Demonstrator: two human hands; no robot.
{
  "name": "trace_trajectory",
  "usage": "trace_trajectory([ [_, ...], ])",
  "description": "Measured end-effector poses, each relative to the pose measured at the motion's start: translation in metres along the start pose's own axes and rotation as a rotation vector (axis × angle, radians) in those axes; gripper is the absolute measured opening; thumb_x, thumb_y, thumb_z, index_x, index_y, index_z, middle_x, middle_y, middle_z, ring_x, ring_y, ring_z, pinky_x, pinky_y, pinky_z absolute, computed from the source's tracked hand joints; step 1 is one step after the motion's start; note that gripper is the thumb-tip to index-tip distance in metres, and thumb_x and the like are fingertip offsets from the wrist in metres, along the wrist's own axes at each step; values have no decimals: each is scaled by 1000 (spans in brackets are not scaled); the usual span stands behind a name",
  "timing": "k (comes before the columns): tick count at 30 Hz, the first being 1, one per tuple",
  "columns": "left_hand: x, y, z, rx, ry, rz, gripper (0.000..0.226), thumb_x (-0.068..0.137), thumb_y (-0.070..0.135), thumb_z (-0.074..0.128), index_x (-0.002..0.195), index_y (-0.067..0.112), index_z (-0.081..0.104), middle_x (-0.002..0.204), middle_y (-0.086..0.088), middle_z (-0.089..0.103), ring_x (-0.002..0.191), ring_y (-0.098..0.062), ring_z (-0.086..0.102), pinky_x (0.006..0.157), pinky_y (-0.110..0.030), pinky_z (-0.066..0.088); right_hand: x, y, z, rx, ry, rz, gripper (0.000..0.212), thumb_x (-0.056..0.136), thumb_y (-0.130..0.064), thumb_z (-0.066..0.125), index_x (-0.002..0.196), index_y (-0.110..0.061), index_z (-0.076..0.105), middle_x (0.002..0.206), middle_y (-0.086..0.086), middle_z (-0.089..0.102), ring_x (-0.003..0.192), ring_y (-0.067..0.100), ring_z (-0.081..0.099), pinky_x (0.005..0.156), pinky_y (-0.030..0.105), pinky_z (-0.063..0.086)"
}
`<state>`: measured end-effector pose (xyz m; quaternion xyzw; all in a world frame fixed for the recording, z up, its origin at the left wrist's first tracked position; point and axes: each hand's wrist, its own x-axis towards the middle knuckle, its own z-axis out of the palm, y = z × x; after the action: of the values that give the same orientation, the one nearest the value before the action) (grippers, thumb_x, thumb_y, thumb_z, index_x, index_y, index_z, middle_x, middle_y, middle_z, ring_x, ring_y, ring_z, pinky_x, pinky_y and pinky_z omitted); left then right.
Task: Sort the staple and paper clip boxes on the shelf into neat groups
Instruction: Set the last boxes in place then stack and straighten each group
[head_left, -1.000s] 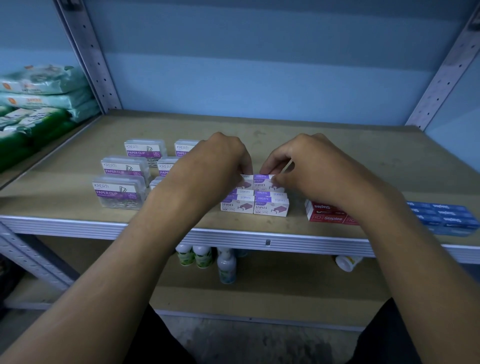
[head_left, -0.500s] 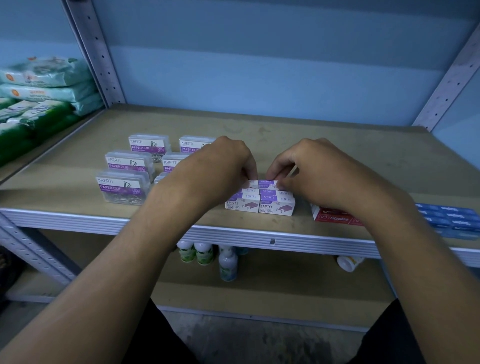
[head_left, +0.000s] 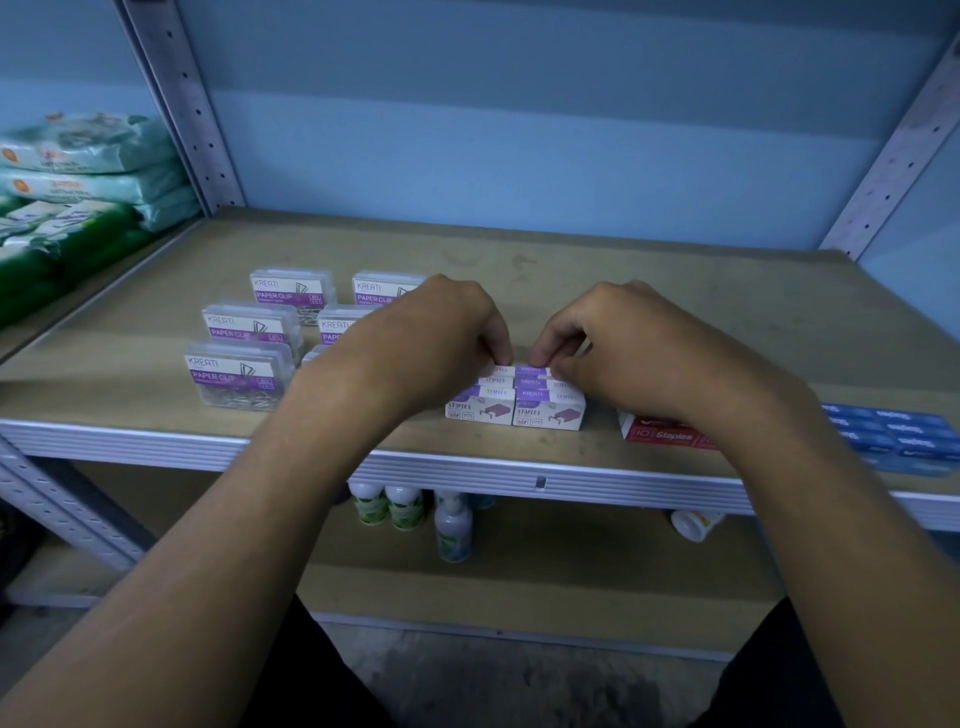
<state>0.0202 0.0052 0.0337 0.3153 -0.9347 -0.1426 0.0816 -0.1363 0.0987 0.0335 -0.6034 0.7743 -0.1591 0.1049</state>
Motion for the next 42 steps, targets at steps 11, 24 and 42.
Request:
trace_trajectory([
  [11, -16, 2, -3, 8, -90, -40, 65, 68, 42, 83, 128, 30, 60, 122, 13, 61, 92, -4, 53, 77, -20, 37, -8, -9, -5, -107, -178, -12, 52, 76, -45, 84, 124, -32, 68, 115, -14, 69, 93, 5, 61, 72, 23, 46],
  [24, -12, 1, 3, 67, -24, -23, 44, 74, 23, 82, 116, 27, 69, 116, 5, 64, 101, -14, 61, 85, -28, 50, -2, -10, 6, -165, -109, 3, 45, 71, -39, 88, 114, -31, 75, 113, -2, 69, 91, 17, 66, 79, 40, 60],
  [42, -20, -5, -6, -13, 149, 40, 42, 77, 33, 78, 117, 33, 66, 115, 13, 65, 107, -8, 60, 90, -34, 53, -6, -18, -11, -21, -43, -43, 47, 81, -43, 80, 124, -27, 69, 107, -13, 71, 95, 4, 66, 92, 30, 55],
])
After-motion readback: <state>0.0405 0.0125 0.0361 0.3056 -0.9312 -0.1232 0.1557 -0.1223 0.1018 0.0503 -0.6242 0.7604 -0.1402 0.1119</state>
